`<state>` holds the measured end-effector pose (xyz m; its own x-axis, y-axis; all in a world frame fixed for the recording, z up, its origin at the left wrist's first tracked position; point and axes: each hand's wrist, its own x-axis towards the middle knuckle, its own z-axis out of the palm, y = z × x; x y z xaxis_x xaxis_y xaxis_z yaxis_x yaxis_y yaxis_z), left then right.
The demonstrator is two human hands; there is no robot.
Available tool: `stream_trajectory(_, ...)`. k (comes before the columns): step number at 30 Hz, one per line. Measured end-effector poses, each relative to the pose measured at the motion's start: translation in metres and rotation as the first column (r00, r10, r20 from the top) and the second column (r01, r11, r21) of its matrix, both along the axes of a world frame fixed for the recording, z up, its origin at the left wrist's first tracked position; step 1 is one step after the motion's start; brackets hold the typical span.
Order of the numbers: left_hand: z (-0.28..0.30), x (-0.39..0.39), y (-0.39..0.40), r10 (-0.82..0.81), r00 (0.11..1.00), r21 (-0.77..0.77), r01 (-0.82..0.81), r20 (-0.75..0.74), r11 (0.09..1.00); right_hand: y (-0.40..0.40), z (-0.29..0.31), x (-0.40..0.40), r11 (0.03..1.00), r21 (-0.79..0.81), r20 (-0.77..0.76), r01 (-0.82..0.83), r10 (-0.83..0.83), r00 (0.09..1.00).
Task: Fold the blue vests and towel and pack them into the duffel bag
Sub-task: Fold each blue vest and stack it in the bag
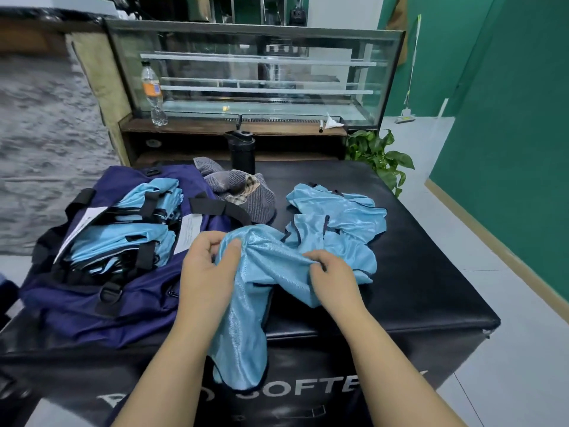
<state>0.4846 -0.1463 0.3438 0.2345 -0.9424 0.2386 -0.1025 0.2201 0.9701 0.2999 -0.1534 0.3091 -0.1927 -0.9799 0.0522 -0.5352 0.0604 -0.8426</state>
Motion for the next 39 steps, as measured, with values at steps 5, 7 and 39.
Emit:
stream_trajectory(5, -0.016, 0.013, -0.008, 0.027, 0.923, 0.025, -0.04, 0.385, 0.999, -0.015, -0.009, 0.0, 0.987, 0.15, 0.096, 0.058, -0.073, 0.993)
stream_trajectory(7, -0.028, 0.014, -0.011, -0.009, 0.877, 0.054, -0.02, 0.48, 0.998, -0.02, -0.01, -0.006, 0.981, 0.164, 0.082, 0.107, -0.121, 0.989)
stream_trajectory(39, -0.119, -0.001, -0.029, -0.223, 0.915, 0.204, 0.16, 0.337, 0.966, -0.137, -0.026, -0.046, 0.94, 0.202, 0.534, 0.275, -0.341, 0.774)
